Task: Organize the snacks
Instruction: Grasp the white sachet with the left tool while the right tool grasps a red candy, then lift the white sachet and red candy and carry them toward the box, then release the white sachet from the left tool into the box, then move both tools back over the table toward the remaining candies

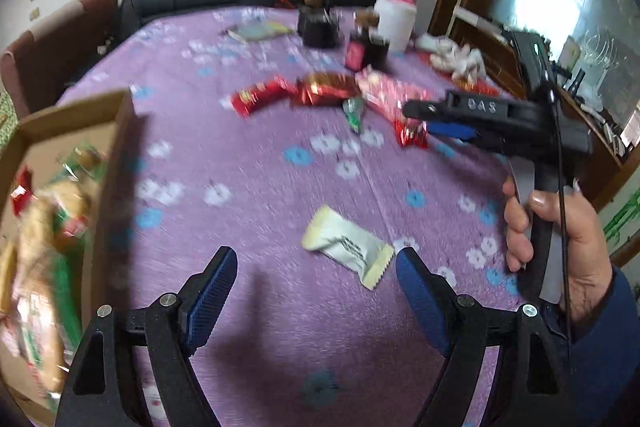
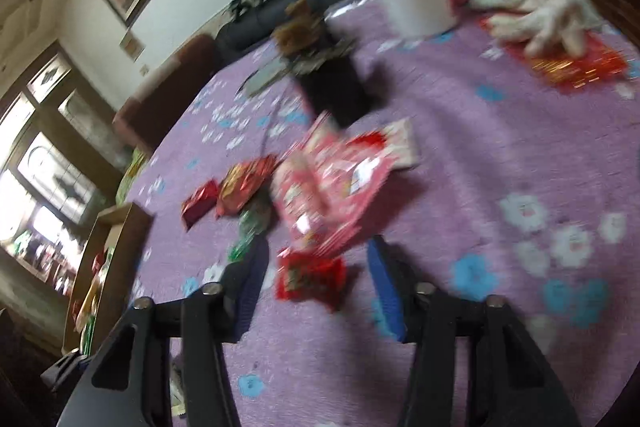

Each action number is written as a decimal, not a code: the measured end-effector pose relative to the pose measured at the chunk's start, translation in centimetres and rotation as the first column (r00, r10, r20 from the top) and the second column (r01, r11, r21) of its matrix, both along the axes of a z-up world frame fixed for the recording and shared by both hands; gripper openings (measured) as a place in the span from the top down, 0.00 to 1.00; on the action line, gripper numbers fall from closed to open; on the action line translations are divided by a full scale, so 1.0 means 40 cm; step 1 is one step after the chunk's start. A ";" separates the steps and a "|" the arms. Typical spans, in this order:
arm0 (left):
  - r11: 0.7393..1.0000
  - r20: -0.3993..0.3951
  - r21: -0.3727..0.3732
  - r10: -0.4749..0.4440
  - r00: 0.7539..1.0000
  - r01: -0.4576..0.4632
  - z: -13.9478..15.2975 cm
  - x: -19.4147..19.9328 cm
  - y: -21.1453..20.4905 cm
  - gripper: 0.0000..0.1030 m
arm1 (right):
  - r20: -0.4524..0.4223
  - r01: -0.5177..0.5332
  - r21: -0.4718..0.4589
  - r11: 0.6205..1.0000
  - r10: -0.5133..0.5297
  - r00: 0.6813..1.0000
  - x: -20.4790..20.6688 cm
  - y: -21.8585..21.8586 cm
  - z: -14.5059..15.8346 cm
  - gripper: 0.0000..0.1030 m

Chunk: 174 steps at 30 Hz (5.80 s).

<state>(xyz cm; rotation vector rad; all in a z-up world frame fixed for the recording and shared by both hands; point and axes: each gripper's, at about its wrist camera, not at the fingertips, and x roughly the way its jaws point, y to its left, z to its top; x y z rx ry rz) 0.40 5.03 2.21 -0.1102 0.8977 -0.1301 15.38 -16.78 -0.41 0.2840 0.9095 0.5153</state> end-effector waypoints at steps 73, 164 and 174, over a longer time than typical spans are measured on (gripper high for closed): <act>0.987 0.101 0.105 0.110 0.989 -0.121 0.033 0.011 0.037 0.67 | 0.108 -0.218 -0.151 0.964 0.236 0.966 -0.157 0.169 0.074 0.86; 0.856 0.119 -0.066 0.517 0.847 -0.513 0.083 -0.176 0.579 0.60 | 0.104 -0.513 -0.059 0.857 0.516 0.850 -0.338 0.657 0.153 0.67; 0.915 0.147 -0.014 0.400 0.905 -0.403 0.121 -0.139 0.425 0.60 | 0.063 -0.379 -0.056 0.924 0.382 0.922 -0.258 0.426 0.107 0.67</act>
